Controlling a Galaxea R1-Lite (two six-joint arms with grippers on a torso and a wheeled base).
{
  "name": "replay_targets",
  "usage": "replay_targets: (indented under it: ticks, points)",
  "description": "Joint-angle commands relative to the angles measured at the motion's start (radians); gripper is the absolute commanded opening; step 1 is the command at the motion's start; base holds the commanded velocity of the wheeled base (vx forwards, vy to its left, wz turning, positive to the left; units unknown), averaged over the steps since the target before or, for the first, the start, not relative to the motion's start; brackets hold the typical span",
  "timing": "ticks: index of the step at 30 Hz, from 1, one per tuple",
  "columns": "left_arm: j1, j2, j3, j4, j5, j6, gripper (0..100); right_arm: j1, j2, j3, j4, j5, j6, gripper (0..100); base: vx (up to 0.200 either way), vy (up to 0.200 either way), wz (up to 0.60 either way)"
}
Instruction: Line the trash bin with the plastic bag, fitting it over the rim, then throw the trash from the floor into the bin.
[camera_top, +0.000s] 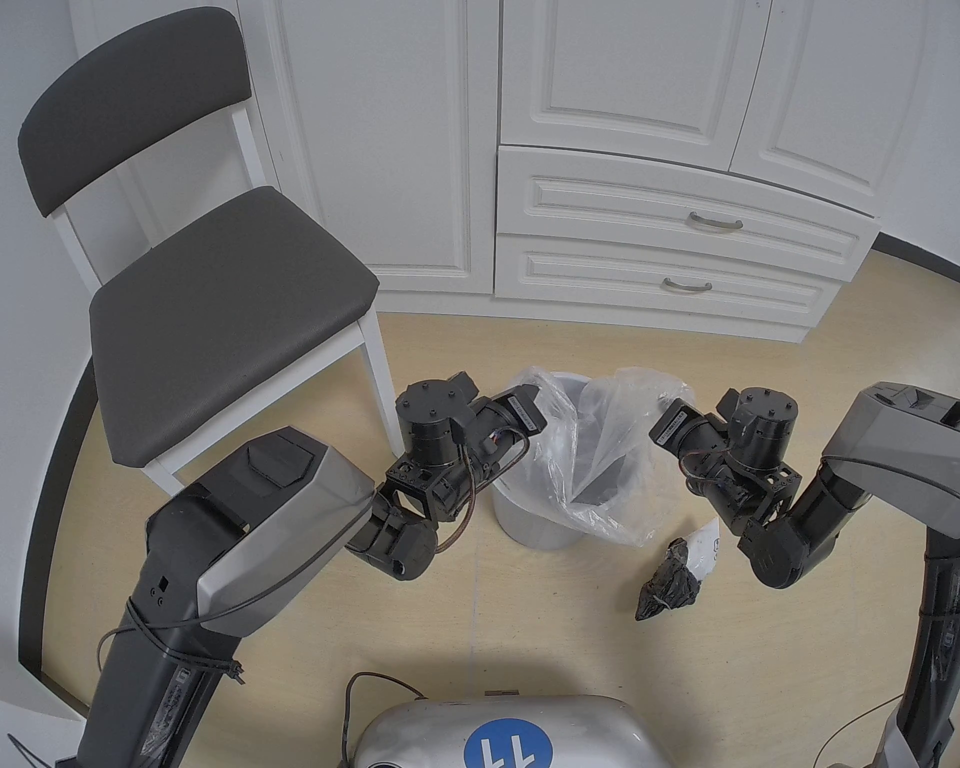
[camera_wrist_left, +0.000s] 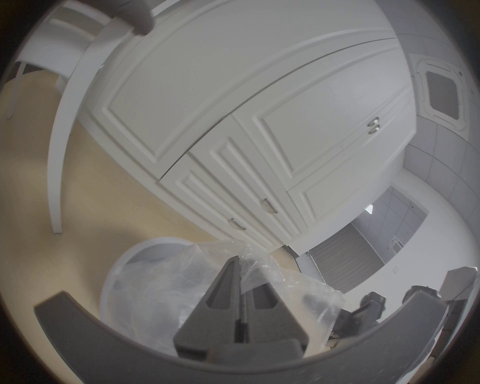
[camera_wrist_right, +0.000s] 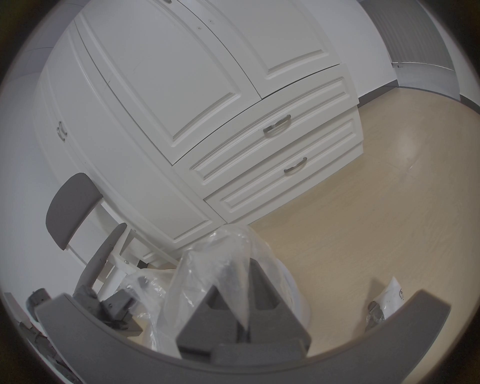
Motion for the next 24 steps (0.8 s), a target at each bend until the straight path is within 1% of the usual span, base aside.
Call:
replay_targets:
  ticks: [1,5,9,14,15,17,20,23,24]
  points:
    - [0.026,0.058,-0.059,0.039,0.0,-0.025,0,0.011,0.026,-0.007,-0.017,-0.002,0.003,0,0.0,0.0,0.0]
    - [0.026,0.07,-0.073,0.042,0.003,-0.025,0,0.016,0.04,-0.007,-0.035,-0.003,0.003,0,0.0,0.0,0.0]
    - [0.025,0.072,-0.074,0.042,0.014,-0.025,0,0.034,0.084,-0.028,-0.063,-0.011,0.026,0,0.0,0.0,0.0]
    - [0.025,0.076,-0.074,0.042,0.02,-0.023,0,0.036,0.127,-0.057,-0.084,-0.009,0.032,0,0.0,0.0,0.0]
    - [0.025,0.079,-0.076,0.039,0.032,-0.023,0,0.036,0.132,-0.062,-0.092,-0.011,0.032,0,0.0,0.0,0.0]
    - [0.026,0.075,-0.08,0.035,0.051,-0.025,0,0.036,0.124,-0.063,-0.1,-0.011,0.031,0,0.0,0.0,0.0]
    - [0.02,0.07,-0.088,0.033,0.052,-0.025,0,0.036,0.089,-0.068,-0.1,-0.013,0.031,0,0.0,0.0,0.0]
    - [0.0,0.084,-0.119,0.042,0.06,-0.025,0,0.034,0.054,-0.062,-0.095,-0.011,0.031,0,0.0,0.0,0.0]
    - [-0.013,0.111,-0.152,0.051,0.08,-0.025,0,0.028,0.043,-0.059,-0.097,-0.011,0.029,0,0.0,0.0,0.0]
